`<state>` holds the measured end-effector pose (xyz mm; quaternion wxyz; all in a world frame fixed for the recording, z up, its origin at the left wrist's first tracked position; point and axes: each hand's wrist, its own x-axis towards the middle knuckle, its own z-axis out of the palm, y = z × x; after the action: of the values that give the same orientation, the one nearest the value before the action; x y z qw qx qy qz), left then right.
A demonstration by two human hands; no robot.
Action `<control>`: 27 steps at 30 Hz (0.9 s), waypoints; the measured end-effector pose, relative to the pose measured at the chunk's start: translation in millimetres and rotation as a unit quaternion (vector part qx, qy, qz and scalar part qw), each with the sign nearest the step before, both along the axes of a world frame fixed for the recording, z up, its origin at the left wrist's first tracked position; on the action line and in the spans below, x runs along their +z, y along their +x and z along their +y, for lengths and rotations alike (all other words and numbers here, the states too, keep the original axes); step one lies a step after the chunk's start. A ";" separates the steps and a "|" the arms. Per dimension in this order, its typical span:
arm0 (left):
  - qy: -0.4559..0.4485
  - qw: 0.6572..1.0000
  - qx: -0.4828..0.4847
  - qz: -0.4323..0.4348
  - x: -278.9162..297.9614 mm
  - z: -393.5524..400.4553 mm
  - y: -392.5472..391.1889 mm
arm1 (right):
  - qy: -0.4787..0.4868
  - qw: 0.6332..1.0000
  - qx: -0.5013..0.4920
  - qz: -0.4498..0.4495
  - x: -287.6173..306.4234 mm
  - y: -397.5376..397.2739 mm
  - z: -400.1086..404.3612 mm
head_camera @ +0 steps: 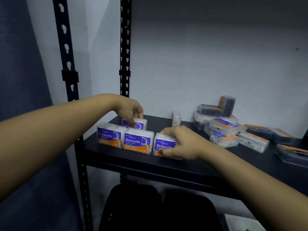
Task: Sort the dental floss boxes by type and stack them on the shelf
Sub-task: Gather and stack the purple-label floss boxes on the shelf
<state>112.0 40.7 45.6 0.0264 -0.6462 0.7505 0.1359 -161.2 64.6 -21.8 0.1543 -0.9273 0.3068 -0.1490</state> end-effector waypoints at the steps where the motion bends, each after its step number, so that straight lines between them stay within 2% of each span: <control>1: 0.008 1.000 0.004 -0.006 1.4 -0.2 1.8 | 0.002 1.000 0.000 -0.002 -0.3 0.1 -0.7; 14: 0.047 0.998 0.031 -0.024 11.8 9.9 15.1 | 0.011 0.999 0.013 -0.034 -6.6 4.6 -7.9; 20: 0.024 0.999 0.031 0.007 15.4 13.8 23.5 | 0.018 0.999 0.018 -0.041 -8.8 4.7 -9.0; 27: 0.032 0.998 0.042 -0.016 18.0 11.7 23.8 | 0.012 0.999 0.013 -0.043 -8.9 4.6 -7.0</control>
<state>135.8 52.4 63.6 0.0537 -0.6784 0.7171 0.1506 -156.6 57.6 -30.7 0.1808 -0.9219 0.2896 -0.1830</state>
